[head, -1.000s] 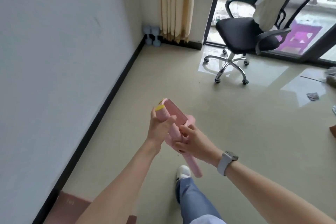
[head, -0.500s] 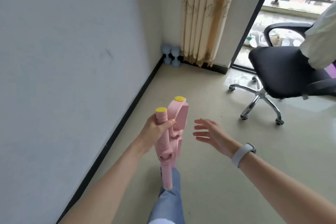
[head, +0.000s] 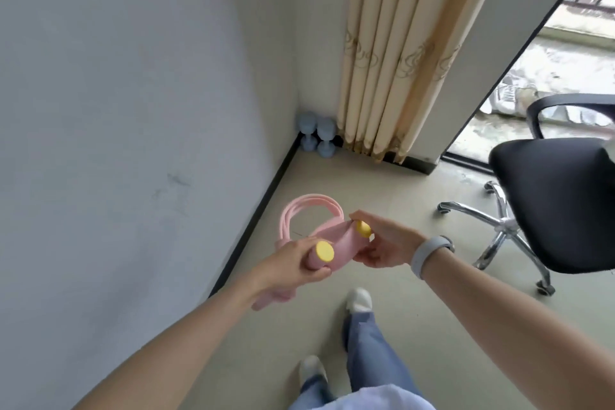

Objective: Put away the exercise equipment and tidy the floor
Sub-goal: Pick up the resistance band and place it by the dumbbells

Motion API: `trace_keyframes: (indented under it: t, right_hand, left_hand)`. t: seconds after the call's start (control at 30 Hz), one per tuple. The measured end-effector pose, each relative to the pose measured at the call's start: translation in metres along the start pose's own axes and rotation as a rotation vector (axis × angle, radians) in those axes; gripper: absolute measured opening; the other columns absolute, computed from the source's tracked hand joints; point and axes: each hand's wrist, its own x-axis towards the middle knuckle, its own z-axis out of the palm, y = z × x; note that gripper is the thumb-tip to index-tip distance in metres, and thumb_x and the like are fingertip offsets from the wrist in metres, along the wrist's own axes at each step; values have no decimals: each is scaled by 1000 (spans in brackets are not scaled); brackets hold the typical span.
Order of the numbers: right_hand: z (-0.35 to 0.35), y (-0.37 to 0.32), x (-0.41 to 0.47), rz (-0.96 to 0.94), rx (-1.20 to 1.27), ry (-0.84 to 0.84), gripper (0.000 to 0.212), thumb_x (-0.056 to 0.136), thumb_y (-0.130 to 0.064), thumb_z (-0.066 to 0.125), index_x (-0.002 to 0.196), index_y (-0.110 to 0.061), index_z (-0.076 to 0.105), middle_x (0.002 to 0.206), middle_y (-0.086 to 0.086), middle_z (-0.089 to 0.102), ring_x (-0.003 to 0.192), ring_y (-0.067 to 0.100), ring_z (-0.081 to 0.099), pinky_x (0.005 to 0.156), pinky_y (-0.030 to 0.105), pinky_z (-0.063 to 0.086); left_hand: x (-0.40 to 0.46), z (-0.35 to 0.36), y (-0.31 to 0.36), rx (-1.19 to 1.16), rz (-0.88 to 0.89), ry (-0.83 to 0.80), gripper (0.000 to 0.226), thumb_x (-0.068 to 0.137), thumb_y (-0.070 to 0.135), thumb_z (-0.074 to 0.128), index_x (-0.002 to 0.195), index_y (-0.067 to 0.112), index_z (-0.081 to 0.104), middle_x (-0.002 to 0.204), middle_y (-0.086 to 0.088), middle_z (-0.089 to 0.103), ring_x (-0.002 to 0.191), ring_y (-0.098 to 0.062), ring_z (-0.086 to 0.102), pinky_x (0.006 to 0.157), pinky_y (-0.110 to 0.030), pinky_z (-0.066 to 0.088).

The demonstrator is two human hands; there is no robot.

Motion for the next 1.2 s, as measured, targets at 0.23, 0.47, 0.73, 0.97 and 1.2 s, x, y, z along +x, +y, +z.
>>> trace_keyframes:
  t: [0.23, 0.47, 0.73, 0.97, 1.2]
  right_hand:
    - [-68, -130, 87, -131, -286, 159, 30, 87, -31, 56, 107, -8, 55, 88, 8, 59, 74, 17, 56, 65, 22, 46]
    - [-117, -232, 164, -107, -304, 272, 28, 87, -33, 54, 103, -10, 57, 74, 4, 58, 59, 15, 55, 52, 21, 41]
    - [-109, -298, 293, -137, -220, 320, 30, 87, -31, 55, 117, -23, 59, 84, 5, 58, 67, 16, 47, 52, 23, 33]
    - [-107, -325, 460, -236, -253, 401, 48, 88, -33, 56, 133, -17, 49, 90, 7, 58, 55, 15, 47, 44, 24, 38]
    - [-116, -277, 622, -302, -314, 480, 48, 86, -26, 58, 133, -23, 47, 87, 8, 64, 66, 25, 61, 62, 32, 53]
  left_hand:
    - [159, -87, -31, -103, -265, 211, 12, 80, 30, 68, 87, 22, 63, 93, 1, 66, 88, -15, 60, 84, -29, 47]
    - [311, -153, -53, -155, -353, 324, 34, 88, 33, 58, 111, 8, 52, 102, -10, 62, 101, -29, 60, 86, -34, 48]
    - [437, -194, -148, 170, -451, 299, 45, 87, 46, 54, 124, 20, 50, 99, -15, 64, 92, -36, 61, 72, -31, 42]
    - [548, -211, -283, -66, -397, 151, 53, 79, 39, 66, 126, 22, 50, 122, -5, 63, 111, -26, 58, 87, -29, 43]
    - [619, -147, -421, -164, -382, -49, 92, 55, 53, 73, 136, 39, 32, 129, 6, 50, 104, -20, 61, 94, -31, 45]
